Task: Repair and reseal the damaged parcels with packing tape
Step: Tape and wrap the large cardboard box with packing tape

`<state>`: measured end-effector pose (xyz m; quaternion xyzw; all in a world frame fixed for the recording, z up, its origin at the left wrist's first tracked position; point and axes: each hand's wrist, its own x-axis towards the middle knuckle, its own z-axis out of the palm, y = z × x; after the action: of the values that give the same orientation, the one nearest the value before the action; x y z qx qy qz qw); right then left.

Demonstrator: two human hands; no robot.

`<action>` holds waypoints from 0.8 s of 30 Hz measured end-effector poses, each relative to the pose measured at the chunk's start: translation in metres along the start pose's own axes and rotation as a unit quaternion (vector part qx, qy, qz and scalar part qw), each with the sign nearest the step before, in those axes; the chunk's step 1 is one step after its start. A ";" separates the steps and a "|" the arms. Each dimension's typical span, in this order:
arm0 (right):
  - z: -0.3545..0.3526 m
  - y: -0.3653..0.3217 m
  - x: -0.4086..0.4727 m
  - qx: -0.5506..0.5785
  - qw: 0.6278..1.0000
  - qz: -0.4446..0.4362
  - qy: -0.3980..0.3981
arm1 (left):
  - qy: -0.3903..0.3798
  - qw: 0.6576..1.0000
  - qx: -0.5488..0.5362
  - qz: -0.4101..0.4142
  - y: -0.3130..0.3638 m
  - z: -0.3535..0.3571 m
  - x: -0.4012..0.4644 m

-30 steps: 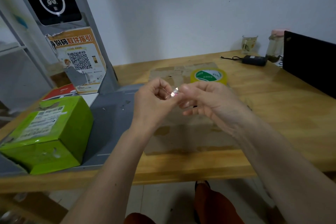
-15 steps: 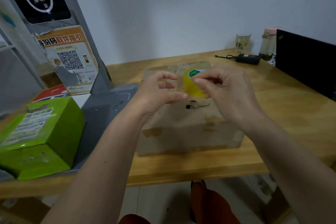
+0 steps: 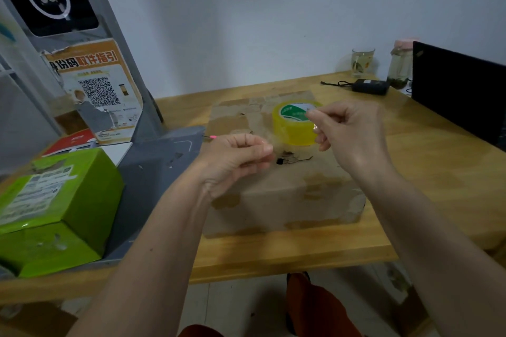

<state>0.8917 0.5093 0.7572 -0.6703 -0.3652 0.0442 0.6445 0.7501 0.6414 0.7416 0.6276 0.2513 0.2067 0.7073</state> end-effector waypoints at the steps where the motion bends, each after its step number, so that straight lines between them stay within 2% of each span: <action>1: 0.001 0.004 0.001 0.006 1.000 0.019 0.008 | 0.002 1.000 -0.017 -0.001 -0.001 0.000 0.001; 5: 0.007 0.016 0.001 0.002 0.997 0.072 0.021 | 0.034 0.996 -0.078 0.031 -0.005 0.006 0.006; 7: 0.010 0.020 0.003 0.001 0.995 0.094 0.031 | 0.061 0.996 -0.054 0.047 -0.003 0.013 0.010; 10: 0.014 0.025 0.007 -0.047 0.991 0.118 0.030 | 0.129 0.987 0.081 0.058 0.002 0.020 0.019; 13: 0.018 0.030 0.009 -0.106 0.986 0.128 0.019 | 0.178 0.953 0.240 0.042 0.006 0.026 0.032; 19: 0.024 0.036 0.016 -0.284 0.954 0.091 -0.022 | 0.166 0.898 0.406 -0.024 -0.001 0.026 0.058; 24: 0.029 0.039 0.016 -0.350 0.931 0.087 -0.049 | 0.147 0.857 0.491 -0.040 -0.002 0.022 0.066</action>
<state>0.9047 0.5463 0.7239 -0.8795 -0.3288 0.0017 0.3440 0.8160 0.6641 0.7349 0.8452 0.4463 0.1178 0.2693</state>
